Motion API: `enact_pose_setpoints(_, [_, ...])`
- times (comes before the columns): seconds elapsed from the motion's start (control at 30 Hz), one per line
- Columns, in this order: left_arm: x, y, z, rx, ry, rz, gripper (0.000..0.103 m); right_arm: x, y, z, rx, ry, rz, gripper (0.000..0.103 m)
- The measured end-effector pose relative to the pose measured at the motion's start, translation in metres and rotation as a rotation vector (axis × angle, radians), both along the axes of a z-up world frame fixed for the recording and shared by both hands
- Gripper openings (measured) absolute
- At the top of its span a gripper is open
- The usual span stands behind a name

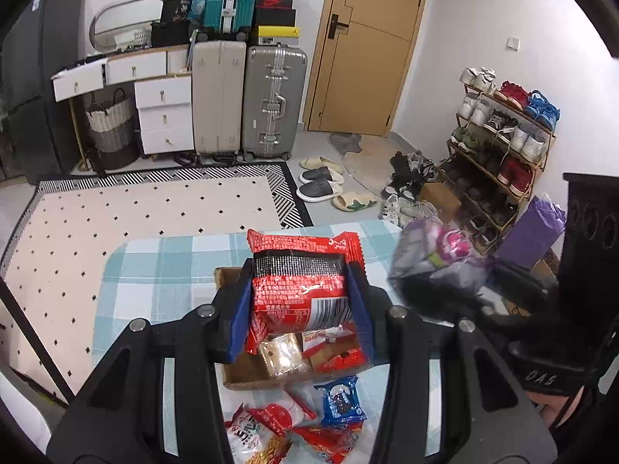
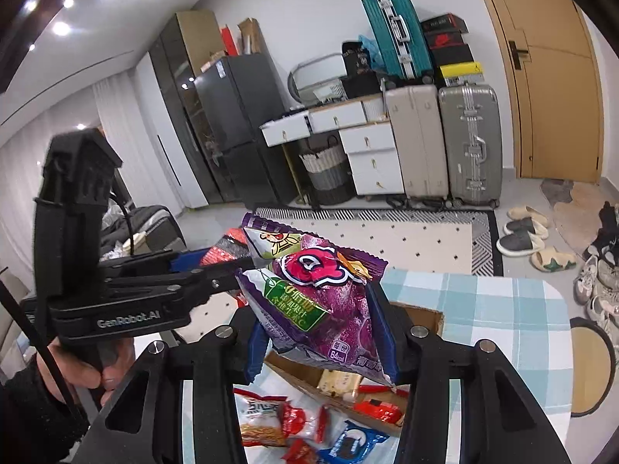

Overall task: Organize snacks
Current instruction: 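Carry the noodle pack with the left gripper while the right carries the candy bag over the box, then open both grippers to drop the bags into the box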

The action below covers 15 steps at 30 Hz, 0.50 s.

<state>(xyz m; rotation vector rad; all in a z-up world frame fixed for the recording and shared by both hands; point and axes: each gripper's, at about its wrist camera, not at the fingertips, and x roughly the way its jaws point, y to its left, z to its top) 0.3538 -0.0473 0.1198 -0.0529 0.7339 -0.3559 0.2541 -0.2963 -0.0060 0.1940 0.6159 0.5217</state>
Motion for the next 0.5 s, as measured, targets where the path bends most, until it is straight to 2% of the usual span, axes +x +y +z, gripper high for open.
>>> enact_pose_setpoints(0.17, [0.041, -0.012, -0.039, 0.014, 0.057, -0.005, 0.042, 0.038, 0.002, -0.033, -0.021, 0.049, -0.009, 0.047])
enact_pose_setpoints(0.37, [0.08, -0.027, -0.095, 0.087, 0.134, -0.036, 0.042, 0.065, 0.0, -0.082, -0.042, 0.118, -0.016, 0.047])
enact_pose_setpoints(0.5, [0.081, -0.025, -0.128, 0.092, 0.174, -0.036, 0.042, 0.077, -0.003, -0.111, -0.041, 0.164, -0.015, 0.047])
